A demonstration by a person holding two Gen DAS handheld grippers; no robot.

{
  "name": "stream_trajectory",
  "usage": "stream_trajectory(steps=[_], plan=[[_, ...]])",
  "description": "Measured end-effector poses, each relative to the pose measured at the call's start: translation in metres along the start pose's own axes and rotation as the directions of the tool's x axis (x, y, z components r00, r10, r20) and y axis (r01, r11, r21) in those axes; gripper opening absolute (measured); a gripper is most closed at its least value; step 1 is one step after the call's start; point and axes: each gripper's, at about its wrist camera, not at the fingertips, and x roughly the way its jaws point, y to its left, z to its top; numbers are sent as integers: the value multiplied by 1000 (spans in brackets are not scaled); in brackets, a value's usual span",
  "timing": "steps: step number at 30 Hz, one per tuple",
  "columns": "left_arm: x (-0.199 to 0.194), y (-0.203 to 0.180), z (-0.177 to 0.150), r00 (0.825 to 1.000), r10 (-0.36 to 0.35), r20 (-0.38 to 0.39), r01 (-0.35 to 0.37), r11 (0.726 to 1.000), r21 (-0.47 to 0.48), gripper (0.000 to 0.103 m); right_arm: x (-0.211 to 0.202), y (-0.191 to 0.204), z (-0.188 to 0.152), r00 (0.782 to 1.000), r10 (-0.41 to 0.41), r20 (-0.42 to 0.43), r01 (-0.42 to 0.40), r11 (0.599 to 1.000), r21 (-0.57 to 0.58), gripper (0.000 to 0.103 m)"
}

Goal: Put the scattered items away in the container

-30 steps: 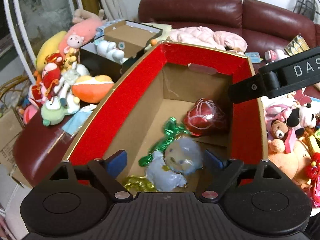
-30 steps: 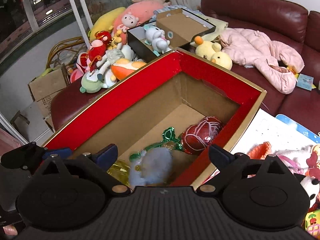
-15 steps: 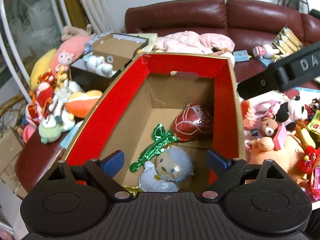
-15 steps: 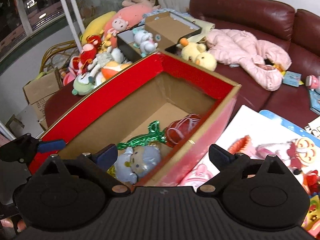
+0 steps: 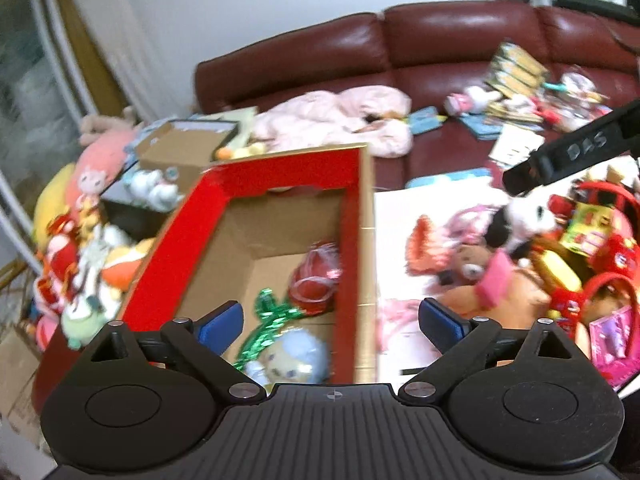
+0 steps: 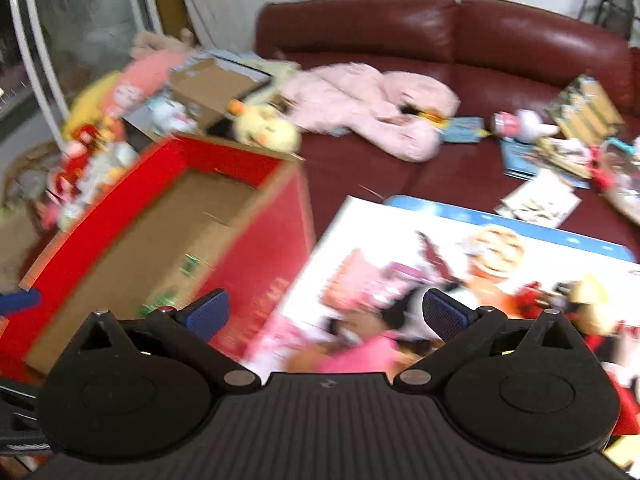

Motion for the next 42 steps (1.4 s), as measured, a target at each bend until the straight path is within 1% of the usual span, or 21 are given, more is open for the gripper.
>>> stream_trajectory(steps=[1,3,6,9,13,15,18,20,22,24,26,28,30,32,33,34,35,36,38,40,42], plan=[[2,-9,-1,1000,-11,0,11,1000,14,100,-1,-6,-6,1000,-7,-4,7,1000,-20,102],[8,-30,-2,999,-48,-13,49,998,40,100,-9,-21,-21,999,11,37,-10,1000,-24,102],[19,-61,-9,991,-120,-54,123,991,60,100,-25,-50,-43,990,89,108,-91,996,14,102],[35,-90,-18,981,-166,-104,174,982,69,100,-36,-77,-59,988,72,137,-81,995,58,102],[58,-125,-32,961,-218,-171,235,968,90,100,-38,-105,-78,994,-21,106,9,994,112,102],[68,-137,-40,951,-245,-190,264,961,85,100,-36,-120,-93,995,-52,81,38,985,167,102],[76,-152,-52,940,-273,-206,295,952,86,100,-35,-132,-116,998,-51,42,40,973,227,98],[78,-158,-55,938,-277,-210,302,949,93,100,-35,-133,-128,998,-62,28,54,972,227,95],[81,-162,-58,936,-286,-206,309,946,92,100,-32,-133,-136,995,-97,1,95,972,217,94],[86,-162,-57,934,-290,-208,310,948,71,99,-25,-134,-144,992,-121,-25,123,968,216,89],[89,-161,-59,928,-309,-209,323,945,40,95,-18,-137,-152,990,-131,-48,139,963,229,85],[92,-161,-60,917,-337,-215,348,938,12,93,-11,-138,-159,989,-128,-72,142,960,242,81],[93,-165,-62,912,-350,-216,360,933,12,93,-5,-139,-164,987,-126,-96,146,959,242,76],[94,-171,-63,907,-361,-216,374,927,22,92,2,-139,-167,985,-128,-120,153,959,240,74],[94,-174,-64,904,-369,-217,383,923,23,91,4,-139,-169,984,-126,-130,154,958,241,70],[95,-177,-64,900,-377,-220,391,920,23,87,7,-139,-170,983,-123,-138,154,958,242,66],[96,-179,-63,897,-382,-223,396,918,21,82,9,-140,-171,982,-120,-146,153,958,243,60],[98,-182,-63,895,-385,-227,399,917,18,80,11,-140,-172,981,-116,-154,151,958,244,57],[103,-187,-61,890,-387,-242,403,915,15,74,12,-141,-174,982,-103,-159,140,959,245,56],[106,-193,-59,885,-394,-249,411,911,18,71,12,-140,-176,983,-100,-157,136,961,239,53],[109,-199,-57,881,-401,-250,420,907,27,65,11,-141,-177,983,-102,-151,136,962,238,51]])
